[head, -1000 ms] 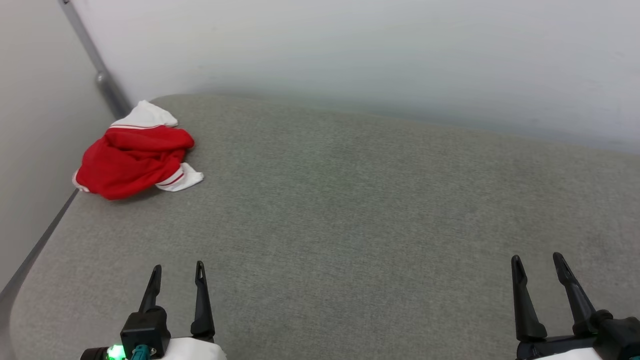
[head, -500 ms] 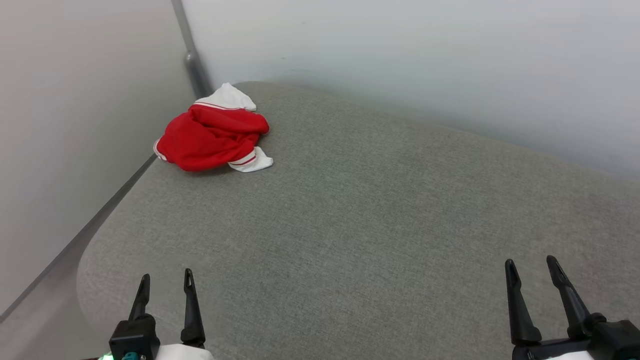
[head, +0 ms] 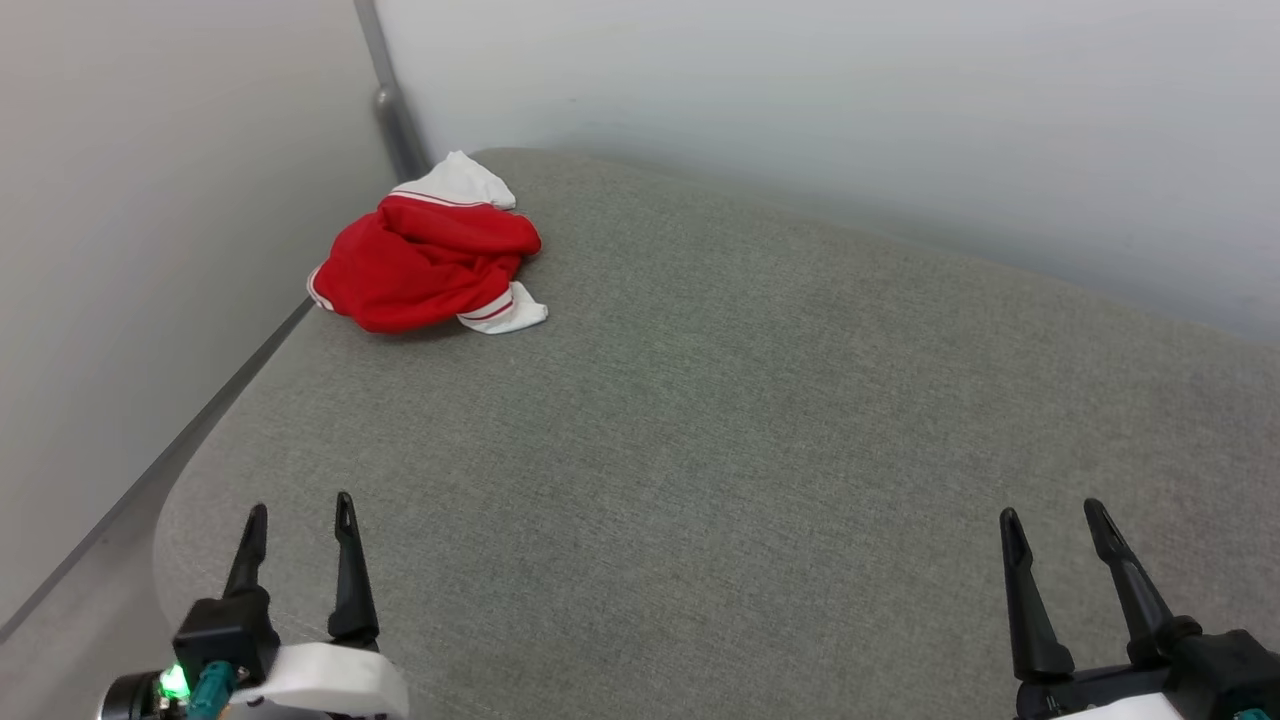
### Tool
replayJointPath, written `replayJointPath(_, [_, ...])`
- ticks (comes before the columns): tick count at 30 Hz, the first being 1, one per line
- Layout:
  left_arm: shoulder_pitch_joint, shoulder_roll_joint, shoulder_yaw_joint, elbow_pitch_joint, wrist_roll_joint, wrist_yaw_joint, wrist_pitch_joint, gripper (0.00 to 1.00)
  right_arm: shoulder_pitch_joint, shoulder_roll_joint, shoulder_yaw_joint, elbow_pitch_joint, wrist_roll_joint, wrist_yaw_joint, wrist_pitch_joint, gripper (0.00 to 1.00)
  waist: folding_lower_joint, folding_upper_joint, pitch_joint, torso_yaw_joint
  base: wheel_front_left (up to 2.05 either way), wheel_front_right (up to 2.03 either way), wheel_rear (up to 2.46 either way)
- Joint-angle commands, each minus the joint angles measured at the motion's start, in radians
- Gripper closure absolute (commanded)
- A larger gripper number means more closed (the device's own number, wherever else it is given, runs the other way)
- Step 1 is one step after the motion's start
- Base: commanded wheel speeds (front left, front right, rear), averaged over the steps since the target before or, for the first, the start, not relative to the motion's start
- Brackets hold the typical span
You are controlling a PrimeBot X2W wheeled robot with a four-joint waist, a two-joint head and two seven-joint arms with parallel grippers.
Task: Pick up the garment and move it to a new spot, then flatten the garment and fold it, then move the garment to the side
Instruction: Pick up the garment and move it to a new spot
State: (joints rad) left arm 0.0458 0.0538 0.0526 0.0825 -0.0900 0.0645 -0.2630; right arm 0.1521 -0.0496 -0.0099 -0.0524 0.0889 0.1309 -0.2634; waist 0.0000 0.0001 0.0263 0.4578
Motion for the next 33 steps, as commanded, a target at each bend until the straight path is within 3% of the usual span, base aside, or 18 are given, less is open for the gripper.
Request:
replayJointPath(1, [-0.032, 0.008, 0.019, 0.013, -0.006, -0.016, -0.003, 0.00, -0.013, -0.001, 0.002, -0.007, -0.013, 0.000, -0.002, 0.00, 0.0000, -0.0001, 0.018, -0.018, 0.00, 0.00, 0.00])
replayJointPath(11, [-0.346, 0.118, 0.179, 0.094, -0.056, -0.121, -0.003, 0.00, -0.062, -0.001, -0.021, -0.060, -0.097, 0.000, -0.002, 0.00, 0.0000, -0.0001, 0.167, -0.087, 0.00, 0.00, 0.00])
replayJointPath(15, [-0.476, 0.157, 0.214, 0.144, -0.086, -0.143, -0.003, 0.00, -0.091, -0.001, -0.019, -0.095, -0.127, 0.000, -0.002, 0.00, 0.0000, -0.0001, 0.230, -0.104, 0.00, 0.00, 0.00])
replayJointPath(16, [-0.574, 0.201, 0.234, 0.180, -0.099, -0.154, -0.003, 0.00, -0.114, -0.001, -0.022, -0.124, -0.150, 0.000, -0.002, 0.00, 0.0000, -0.0001, 0.281, -0.116, 0.00, 0.00, 0.00])
replayJointPath(18, [-0.611, 0.210, 0.242, 0.202, -0.115, -0.157, -0.003, 0.00, -0.126, -0.002, -0.025, -0.138, -0.161, 0.000, -0.002, 0.00, 0.0000, -0.0001, 0.308, -0.122, 0.00, 0.00, 0.00])
replayJointPath(22, [-0.797, 0.290, 0.261, 0.291, -0.171, -0.177, -0.002, 0.00, -0.184, -0.001, -0.031, -0.213, -0.206, 0.000, -0.002, 0.00, 0.0000, -0.0001, 0.420, -0.138, 0.00, 0.00, 0.00])
replayJointPath(29, [-1.015, 0.436, 0.170, 0.470, -0.268, -0.192, 0.105, 0.00, -0.250, -0.004, -0.023, -0.315, -0.249, 0.000, -0.002, 0.00, 0.0000, -0.0001, 0.546, -0.156, 0.00, 0.00, 0.00])
replayJointPath(30, [-1.015, 0.436, 0.170, 0.470, -0.268, -0.192, 0.105, 0.00, -0.250, -0.004, -0.023, -0.315, -0.249, 0.000, -0.002, 0.00, 0.0000, -0.0001, 0.546, -0.156, 0.00, 0.00, 0.00])
replayJointPath(33, [-1.072, 0.500, 0.101, 0.542, -0.341, -0.192, 0.192, 0.00, -0.272, -0.011, -0.022, -0.355, -0.260, 0.000, -0.002, 0.00, 0.0000, -0.0001, 0.586, -0.166, 0.00, 0.00, 0.00])
